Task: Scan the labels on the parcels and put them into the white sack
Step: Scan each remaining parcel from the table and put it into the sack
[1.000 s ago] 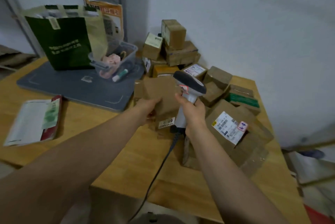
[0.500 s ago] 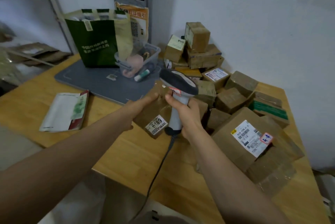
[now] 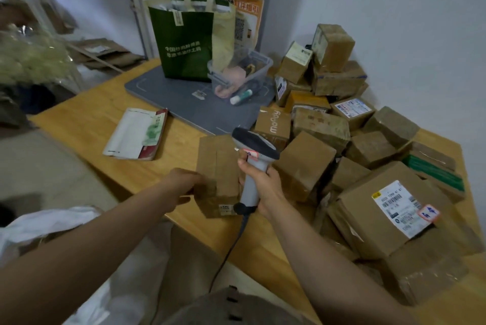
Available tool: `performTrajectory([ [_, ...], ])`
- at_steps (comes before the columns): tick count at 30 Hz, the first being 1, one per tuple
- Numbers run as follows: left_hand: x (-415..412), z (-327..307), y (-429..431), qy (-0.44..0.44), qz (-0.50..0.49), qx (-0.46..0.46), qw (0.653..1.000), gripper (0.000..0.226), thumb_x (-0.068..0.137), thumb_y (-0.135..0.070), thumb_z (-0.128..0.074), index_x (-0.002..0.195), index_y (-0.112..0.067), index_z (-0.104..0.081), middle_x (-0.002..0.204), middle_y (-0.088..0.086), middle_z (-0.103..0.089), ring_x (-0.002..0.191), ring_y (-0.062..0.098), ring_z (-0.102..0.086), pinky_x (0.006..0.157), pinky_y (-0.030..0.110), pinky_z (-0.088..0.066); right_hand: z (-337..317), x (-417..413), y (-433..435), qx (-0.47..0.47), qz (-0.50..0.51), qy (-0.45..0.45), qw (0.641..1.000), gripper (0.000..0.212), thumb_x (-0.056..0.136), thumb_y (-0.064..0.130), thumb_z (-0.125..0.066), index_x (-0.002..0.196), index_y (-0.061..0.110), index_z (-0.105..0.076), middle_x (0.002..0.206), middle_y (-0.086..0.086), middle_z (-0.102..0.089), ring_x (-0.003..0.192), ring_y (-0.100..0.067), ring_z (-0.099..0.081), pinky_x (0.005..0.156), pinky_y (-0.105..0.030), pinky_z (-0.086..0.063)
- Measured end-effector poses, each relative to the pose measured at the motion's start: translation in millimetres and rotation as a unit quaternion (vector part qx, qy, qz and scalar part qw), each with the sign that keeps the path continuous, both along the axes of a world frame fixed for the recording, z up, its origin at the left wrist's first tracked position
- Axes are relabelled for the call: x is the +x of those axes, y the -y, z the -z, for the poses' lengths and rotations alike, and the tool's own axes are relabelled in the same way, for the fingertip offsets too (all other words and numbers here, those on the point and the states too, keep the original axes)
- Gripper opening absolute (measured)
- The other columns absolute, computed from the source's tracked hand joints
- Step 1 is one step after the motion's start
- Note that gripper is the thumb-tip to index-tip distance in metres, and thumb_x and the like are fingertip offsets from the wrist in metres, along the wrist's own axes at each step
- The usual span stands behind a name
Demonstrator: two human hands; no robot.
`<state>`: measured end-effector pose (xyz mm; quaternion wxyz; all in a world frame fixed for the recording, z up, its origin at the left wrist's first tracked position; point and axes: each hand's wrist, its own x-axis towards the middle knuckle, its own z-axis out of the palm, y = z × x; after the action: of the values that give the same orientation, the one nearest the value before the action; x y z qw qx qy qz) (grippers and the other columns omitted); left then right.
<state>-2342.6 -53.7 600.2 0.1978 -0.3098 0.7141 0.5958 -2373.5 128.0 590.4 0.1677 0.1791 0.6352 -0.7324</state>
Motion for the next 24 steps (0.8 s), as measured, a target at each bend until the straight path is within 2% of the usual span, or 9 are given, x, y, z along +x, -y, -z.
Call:
performTrajectory([
  [1,-1,2,0,-0.022,0.000,-0.030,0.999,0.020,0.087,-0.024,-0.068,0.101,-0.011,-0.061,0.109,0.011,-0.062,0.094,0.022,-0.057,0.087,0.039,-0.049,3,2,3,-0.011,-0.007,0.010,1.000,0.036,0.071,0.029,-0.085,0.100,0.019,-0.067,0.101,-0.006,-0.071,0.096,-0.027,-0.068,0.084,-0.044,-0.057],
  [3,-4,2,-5,-0.050,0.033,-0.070,0.996,0.042,0.085,-0.041,-0.067,0.112,-0.010,-0.057,0.100,0.006,-0.061,0.085,0.018,-0.057,0.071,0.030,-0.050,5,7,8,-0.018,-0.024,0.026,0.999,0.033,0.069,0.031,-0.086,0.094,0.020,-0.067,0.093,-0.005,-0.073,0.088,-0.024,-0.070,0.070,-0.038,-0.059],
  [6,-10,2,-13,-0.011,0.169,-0.250,0.953,0.087,0.068,-0.077,-0.059,0.129,-0.016,-0.050,0.117,0.008,-0.057,0.108,0.027,-0.055,0.092,0.036,-0.048,4,12,15,-0.006,-0.045,0.034,0.998,0.033,0.069,0.035,-0.085,0.094,0.023,-0.066,0.089,0.000,-0.072,0.082,-0.018,-0.069,0.059,-0.029,-0.052],
  [8,-13,6,-10,-0.009,0.218,-0.356,0.909,0.085,0.067,-0.077,-0.060,0.129,-0.020,-0.047,0.124,0.009,-0.053,0.118,0.029,-0.049,0.100,0.039,-0.040,2,13,17,-0.031,-0.056,0.038,0.997,0.033,0.072,0.033,-0.083,0.098,0.020,-0.067,0.090,-0.003,-0.075,0.082,-0.020,-0.072,0.062,-0.030,-0.055],
  [9,-15,7,-3,-0.016,0.219,-0.352,0.910,0.071,0.070,-0.072,-0.064,0.120,-0.024,-0.048,0.118,0.006,-0.054,0.115,0.027,-0.051,0.099,0.039,-0.042,2,14,17,-0.048,-0.054,0.039,0.997,0.034,0.073,0.030,-0.083,0.101,0.017,-0.068,0.093,-0.007,-0.075,0.085,-0.022,-0.073,0.066,-0.032,-0.057],
  [11,-17,9,14,-0.028,0.167,-0.227,0.959,0.043,0.071,-0.056,-0.073,0.095,-0.029,-0.049,0.102,-0.001,-0.060,0.096,0.019,-0.059,0.084,0.035,-0.052,-1,15,13,-0.074,-0.042,0.036,0.996,0.034,0.077,0.025,-0.080,0.105,0.010,-0.067,0.096,-0.014,-0.074,0.089,-0.026,-0.072,0.070,-0.036,-0.059],
  [14,-10,7,35,-0.026,0.071,-0.070,0.995,0.042,0.066,-0.044,-0.081,0.086,-0.027,-0.048,0.093,0.001,-0.060,0.082,0.017,-0.059,0.056,0.026,-0.049,-4,16,1,-0.083,-0.048,0.021,0.995,0.029,0.083,0.022,-0.075,0.103,0.004,-0.065,0.083,-0.018,-0.073,0.072,-0.027,-0.072,0.065,-0.035,-0.060],
  [19,-5,15,53,-0.058,-0.002,-0.009,0.998,0.060,0.068,-0.036,-0.081,0.117,-0.020,-0.051,0.106,0.002,-0.063,0.092,0.016,-0.059,0.063,0.026,-0.046,-15,21,-5,-0.028,-0.086,0.015,0.996,0.019,0.081,0.023,-0.077,0.087,0.010,-0.064,0.060,-0.009,-0.065,0.048,-0.018,-0.058,0.048,-0.026,-0.050],
  [24,-6,14,58,-0.107,-0.003,-0.021,0.994,0.050,0.072,-0.030,-0.078,0.115,-0.022,-0.055,0.107,0.002,-0.064,0.098,0.017,-0.059,0.065,0.025,-0.046,-27,24,2,-0.008,-0.133,0.011,0.991,0.029,0.077,0.026,-0.076,0.091,0.006,-0.062,0.056,-0.006,-0.059,0.043,-0.016,-0.052,0.044,-0.024,-0.044],
])
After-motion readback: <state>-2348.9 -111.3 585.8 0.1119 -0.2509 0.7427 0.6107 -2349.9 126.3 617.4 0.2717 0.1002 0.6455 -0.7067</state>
